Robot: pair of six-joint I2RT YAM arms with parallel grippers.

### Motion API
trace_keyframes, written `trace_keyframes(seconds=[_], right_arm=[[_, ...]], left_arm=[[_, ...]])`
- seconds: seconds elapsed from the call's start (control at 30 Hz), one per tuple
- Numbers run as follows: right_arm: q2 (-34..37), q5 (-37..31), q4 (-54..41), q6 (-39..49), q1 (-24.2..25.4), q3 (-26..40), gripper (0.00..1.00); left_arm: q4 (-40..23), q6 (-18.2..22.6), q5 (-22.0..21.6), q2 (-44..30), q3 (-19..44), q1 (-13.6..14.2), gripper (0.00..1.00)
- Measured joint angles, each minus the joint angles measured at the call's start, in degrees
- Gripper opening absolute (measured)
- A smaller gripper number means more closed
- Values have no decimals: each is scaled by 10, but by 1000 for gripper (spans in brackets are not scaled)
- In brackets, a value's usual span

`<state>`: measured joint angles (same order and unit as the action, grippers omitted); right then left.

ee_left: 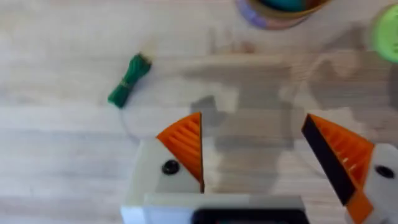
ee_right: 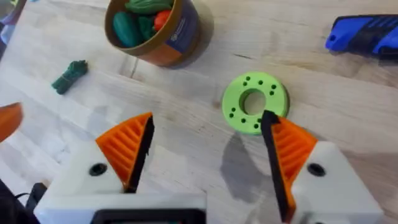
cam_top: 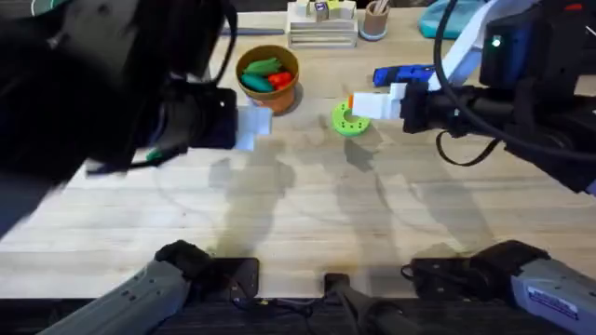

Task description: Pick up the gripper from the table and insert it into the empty holder that is missing its gripper. Then pick up a screw, insert it into the mounting hole, and use the screwdriver to tighten it. Finally, clean up the table by picking up the vegetable and placing it into the bucket.

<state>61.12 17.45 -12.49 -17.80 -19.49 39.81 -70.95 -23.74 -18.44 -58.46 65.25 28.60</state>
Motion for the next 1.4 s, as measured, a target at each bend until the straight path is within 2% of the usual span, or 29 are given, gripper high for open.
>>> trace_keyframes(seconds=[0.13, 0.27, 0.33, 0.43, 0.57, 0.73, 0.87, 1.2, 1.4], right_arm=[[0, 0, 0, 0, 0, 0, 992], [0, 0, 0, 0, 0, 0, 992], [0, 0, 0, 0, 0, 0, 992], [0, 0, 0, 0, 0, 0, 992], [0, 0, 0, 0, 0, 0, 992], [0, 0, 0, 0, 0, 0, 992], [0, 0, 0, 0, 0, 0, 992], [0, 0, 0, 0, 0, 0, 992], [0, 0, 0, 0, 0, 0, 992]], left_arm=[[-7, 32, 72, -78, 0, -131, 990], [-3, 78, 114, -130, 0, -251, 990], [-1, 102, 123, -141, 0, -298, 992], [5, 142, 135, -143, 0, -354, 991], [28, 199, 141, -143, 0, -411, 992], [59, 270, 139, -146, 0, -467, 992], [63, 304, 138, -163, 0, -498, 992], [110, 326, 146, -209, 0, -545, 993], [134, 331, 146, -281, 0, -551, 995]])
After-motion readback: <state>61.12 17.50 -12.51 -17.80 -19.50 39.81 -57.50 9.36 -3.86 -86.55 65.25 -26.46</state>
